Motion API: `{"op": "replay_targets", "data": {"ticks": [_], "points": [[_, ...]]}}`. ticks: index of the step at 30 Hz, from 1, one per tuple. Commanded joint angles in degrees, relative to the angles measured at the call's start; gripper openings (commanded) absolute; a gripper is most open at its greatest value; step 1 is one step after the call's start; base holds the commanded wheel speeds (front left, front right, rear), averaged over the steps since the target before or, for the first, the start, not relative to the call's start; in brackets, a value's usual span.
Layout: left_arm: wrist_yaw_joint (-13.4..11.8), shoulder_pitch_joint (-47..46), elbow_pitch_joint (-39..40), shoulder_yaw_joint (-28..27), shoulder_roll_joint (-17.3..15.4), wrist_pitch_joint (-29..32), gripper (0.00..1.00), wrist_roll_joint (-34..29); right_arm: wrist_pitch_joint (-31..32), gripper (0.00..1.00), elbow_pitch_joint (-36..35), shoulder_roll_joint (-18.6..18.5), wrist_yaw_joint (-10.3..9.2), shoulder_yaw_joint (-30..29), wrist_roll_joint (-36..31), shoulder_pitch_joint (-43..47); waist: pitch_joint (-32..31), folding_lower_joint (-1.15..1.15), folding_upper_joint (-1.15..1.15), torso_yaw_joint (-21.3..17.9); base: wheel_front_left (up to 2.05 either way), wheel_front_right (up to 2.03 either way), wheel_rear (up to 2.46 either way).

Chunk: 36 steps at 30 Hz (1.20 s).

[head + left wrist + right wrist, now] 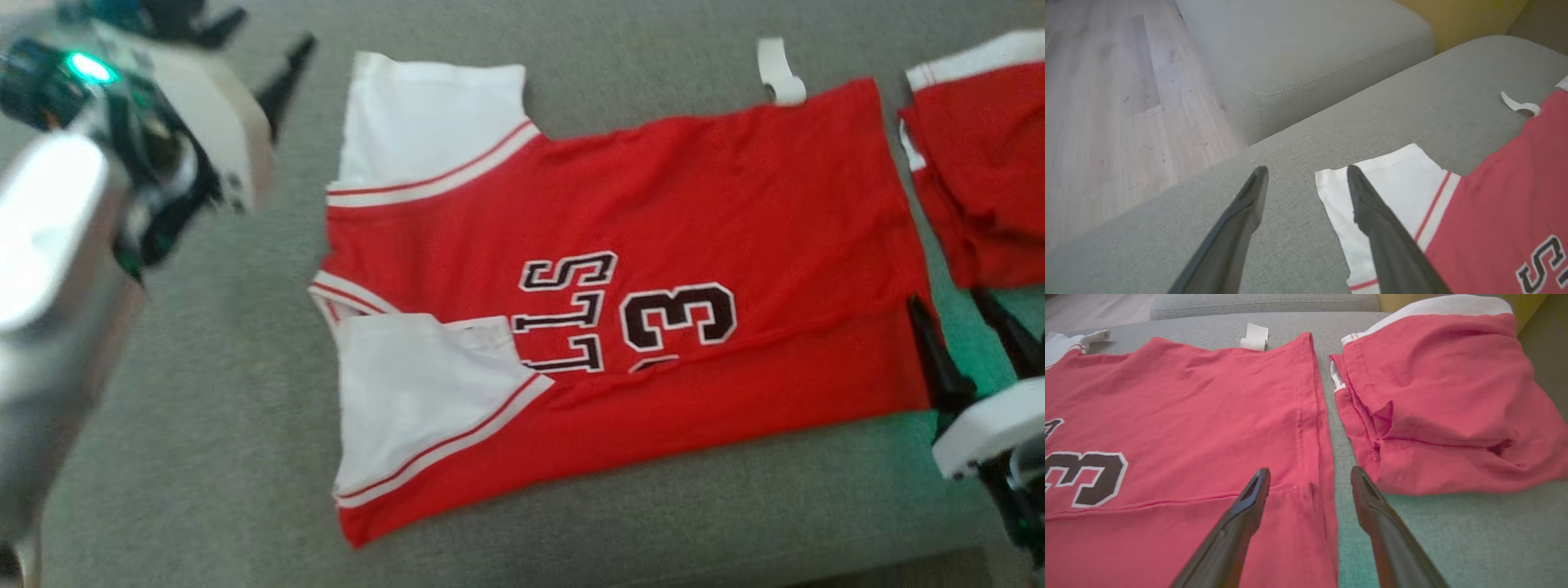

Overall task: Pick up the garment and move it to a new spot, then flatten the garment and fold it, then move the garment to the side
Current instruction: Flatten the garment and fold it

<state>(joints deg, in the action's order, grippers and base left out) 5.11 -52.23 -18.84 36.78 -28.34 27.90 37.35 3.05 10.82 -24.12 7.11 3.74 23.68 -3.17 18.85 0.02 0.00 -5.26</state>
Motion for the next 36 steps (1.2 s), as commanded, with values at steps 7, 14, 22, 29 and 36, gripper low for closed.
{"op": "replay_targets", "data": {"ticks": [7,14,22,29,36], "points": [[-0.4,-13.9,-9.6,-3.2,0.3,12.1,1.00,3.5,-1.0,1.00,-1.1,-1.2,0.37,3.0,-0.2,-3.6,7.9,-0.02,0.00,-7.3,0.00,0.00,0.00],[-2.0,-14.8,-16.6,-2.4,-1.6,18.5,1.00,3.7,-2.2,1.00,0.0,0.0,0.37,4.1,0.2,-5.3,10.0,-0.02,0.00,-10.5,0.00,0.00,0.00],[-1.3,-13.1,-18.1,-1.9,-2.8,17.6,1.00,3.8,-3.4,1.00,1.6,-0.2,0.37,4.1,0.7,-6.3,11.0,-0.02,0.00,-11.5,0.00,0.00,0.00],[1.7,-12.9,-14.7,0.6,-2.2,15.0,0.00,4.8,-4.0,1.00,1.2,-0.7,0.37,3.8,0.8,-7.7,11.0,-0.02,0.00,-10.8,0.00,0.00,0.00],[2.3,-14.8,-12.5,3.5,-2.2,5.4,0.00,3.6,0.2,1.00,-1.6,-2.8,0.37,6.2,5.7,-14.4,10.4,-0.02,0.00,-8.4,0.00,0.00,0.00]]}}
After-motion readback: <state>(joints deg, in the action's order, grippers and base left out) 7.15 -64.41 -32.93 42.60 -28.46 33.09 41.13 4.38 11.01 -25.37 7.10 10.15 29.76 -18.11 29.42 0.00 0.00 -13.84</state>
